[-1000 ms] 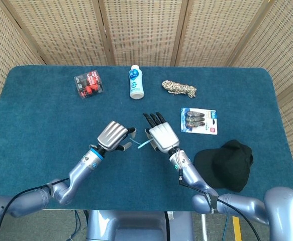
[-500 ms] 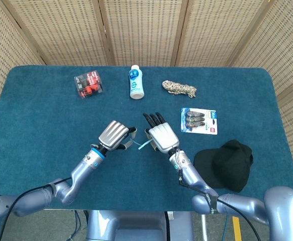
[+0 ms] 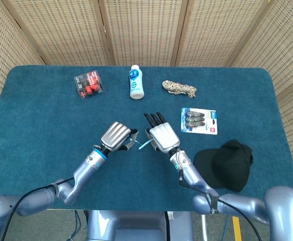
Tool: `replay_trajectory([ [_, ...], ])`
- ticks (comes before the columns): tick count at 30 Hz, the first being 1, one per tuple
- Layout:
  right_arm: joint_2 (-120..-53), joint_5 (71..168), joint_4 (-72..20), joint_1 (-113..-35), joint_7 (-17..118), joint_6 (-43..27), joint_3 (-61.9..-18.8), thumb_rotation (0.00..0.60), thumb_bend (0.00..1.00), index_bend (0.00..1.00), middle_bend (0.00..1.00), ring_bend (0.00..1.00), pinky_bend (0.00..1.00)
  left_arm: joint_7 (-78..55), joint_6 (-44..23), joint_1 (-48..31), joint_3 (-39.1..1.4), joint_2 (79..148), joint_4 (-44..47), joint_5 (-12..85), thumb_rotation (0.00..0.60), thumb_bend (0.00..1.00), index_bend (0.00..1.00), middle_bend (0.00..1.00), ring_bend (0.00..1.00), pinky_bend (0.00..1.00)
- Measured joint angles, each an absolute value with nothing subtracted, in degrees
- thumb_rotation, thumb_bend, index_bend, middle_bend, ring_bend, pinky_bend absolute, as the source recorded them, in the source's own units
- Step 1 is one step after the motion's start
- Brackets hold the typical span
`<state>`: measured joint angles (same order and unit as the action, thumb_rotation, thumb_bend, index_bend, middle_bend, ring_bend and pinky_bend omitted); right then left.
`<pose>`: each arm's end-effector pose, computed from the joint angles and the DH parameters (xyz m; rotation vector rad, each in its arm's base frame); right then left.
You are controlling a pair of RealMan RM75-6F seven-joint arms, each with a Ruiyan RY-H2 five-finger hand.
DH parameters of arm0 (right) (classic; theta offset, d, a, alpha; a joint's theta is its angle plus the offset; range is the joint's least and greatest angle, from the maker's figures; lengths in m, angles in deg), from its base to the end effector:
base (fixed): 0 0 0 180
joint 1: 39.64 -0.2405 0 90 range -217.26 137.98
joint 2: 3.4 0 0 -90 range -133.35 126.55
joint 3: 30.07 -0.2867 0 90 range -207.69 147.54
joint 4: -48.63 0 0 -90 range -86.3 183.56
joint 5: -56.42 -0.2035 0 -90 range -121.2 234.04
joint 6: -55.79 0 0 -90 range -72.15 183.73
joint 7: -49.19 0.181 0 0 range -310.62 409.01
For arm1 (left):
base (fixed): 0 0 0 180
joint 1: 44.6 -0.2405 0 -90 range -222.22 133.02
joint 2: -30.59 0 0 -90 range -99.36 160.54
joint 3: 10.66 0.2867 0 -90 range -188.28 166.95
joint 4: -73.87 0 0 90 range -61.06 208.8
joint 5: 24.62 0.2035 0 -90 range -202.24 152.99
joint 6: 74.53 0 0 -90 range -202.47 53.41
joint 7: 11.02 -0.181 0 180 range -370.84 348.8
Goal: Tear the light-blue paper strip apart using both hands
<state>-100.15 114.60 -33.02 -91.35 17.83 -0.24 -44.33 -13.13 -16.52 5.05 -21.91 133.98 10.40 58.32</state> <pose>-0.0806 -0.4168 -0.0554 1.9209 -0.7804 0.9754 -0.0893 0.4141 -0.0794 -1.9792 -0.7692 -1.2394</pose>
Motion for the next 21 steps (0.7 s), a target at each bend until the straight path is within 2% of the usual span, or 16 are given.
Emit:
replay_trajectory([
  [14, -99.3, 114.8, -33.6, -91.3, 18.5, -0.5, -44.2, 0.600, 0.52, 0.63, 0.01, 0.00, 0.00, -13.8, -16.0, 5.6, -21.9, 134.4, 11.0, 57.9, 0.600, 0.59, 0.66, 0.99, 0.97, 0.94],
  [21, -98.9, 114.7, -33.8, -91.3, 18.6, -0.7, -44.2, 0.600, 0.52, 0.63, 0.01, 0.00, 0.00, -13.9, -15.8, 5.7, -21.9, 134.5, 11.3, 57.7, 0.600, 0.68, 0.72, 0.99, 0.97, 0.94],
])
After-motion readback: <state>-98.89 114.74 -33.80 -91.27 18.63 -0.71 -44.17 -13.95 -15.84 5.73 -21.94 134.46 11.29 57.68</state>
